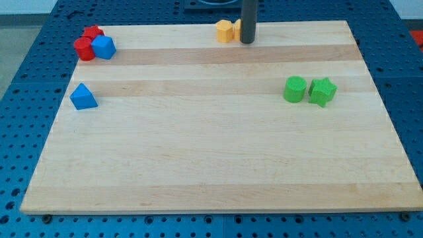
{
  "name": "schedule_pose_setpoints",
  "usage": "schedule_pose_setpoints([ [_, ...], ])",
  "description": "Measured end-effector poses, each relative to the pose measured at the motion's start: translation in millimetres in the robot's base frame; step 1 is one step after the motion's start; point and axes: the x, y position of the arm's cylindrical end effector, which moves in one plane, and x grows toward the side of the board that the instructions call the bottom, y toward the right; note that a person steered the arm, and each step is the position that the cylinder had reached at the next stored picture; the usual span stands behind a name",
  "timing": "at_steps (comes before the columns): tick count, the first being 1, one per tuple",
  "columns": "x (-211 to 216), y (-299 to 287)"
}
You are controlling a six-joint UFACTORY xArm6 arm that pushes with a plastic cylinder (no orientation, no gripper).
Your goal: Move the green circle and the green star towards the top center
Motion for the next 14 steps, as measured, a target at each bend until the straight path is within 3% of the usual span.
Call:
schedule_pose_setpoints([
  [1, 4.3, 40.4],
  [3, 23.2, 195.6],
  [5, 104.7, 268.1],
  [6, 157.8, 273.0],
  [7, 170.3, 243.7],
  [12, 160.4, -25.9],
  [14, 143.4, -77.9],
])
